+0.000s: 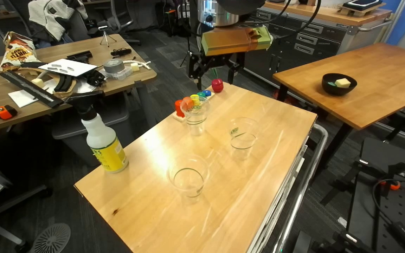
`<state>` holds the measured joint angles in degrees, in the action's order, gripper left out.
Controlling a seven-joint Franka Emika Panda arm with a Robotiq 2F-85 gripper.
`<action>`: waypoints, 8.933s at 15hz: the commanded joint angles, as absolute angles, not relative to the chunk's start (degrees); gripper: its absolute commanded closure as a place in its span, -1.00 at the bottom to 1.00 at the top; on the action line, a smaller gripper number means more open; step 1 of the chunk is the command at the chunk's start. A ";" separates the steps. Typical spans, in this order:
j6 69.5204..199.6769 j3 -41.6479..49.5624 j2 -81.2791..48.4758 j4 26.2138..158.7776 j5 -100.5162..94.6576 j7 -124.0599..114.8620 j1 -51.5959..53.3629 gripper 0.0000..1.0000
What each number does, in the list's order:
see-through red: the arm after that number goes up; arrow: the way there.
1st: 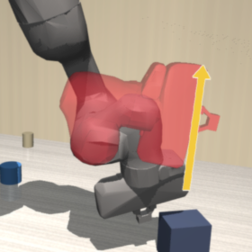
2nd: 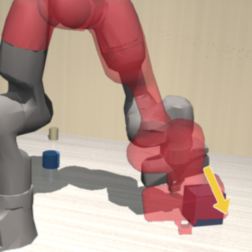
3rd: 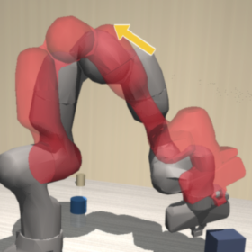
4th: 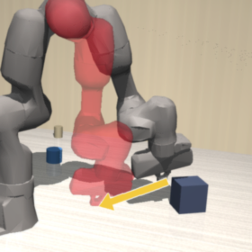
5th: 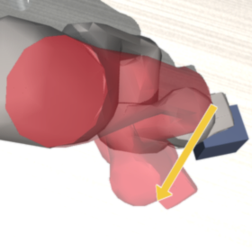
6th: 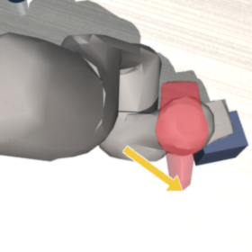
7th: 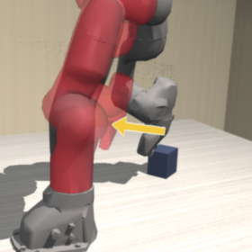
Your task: Stack the four clear cups together
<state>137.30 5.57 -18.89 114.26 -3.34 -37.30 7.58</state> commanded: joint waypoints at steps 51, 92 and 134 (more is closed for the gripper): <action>136.95 2.27 -4.67 119.87 23.18 -34.74 -0.47 0.96; 147.02 -0.18 9.30 147.57 19.37 -30.48 -0.75 0.96; 150.65 0.89 -6.49 142.33 -11.68 -48.25 0.72 -1.00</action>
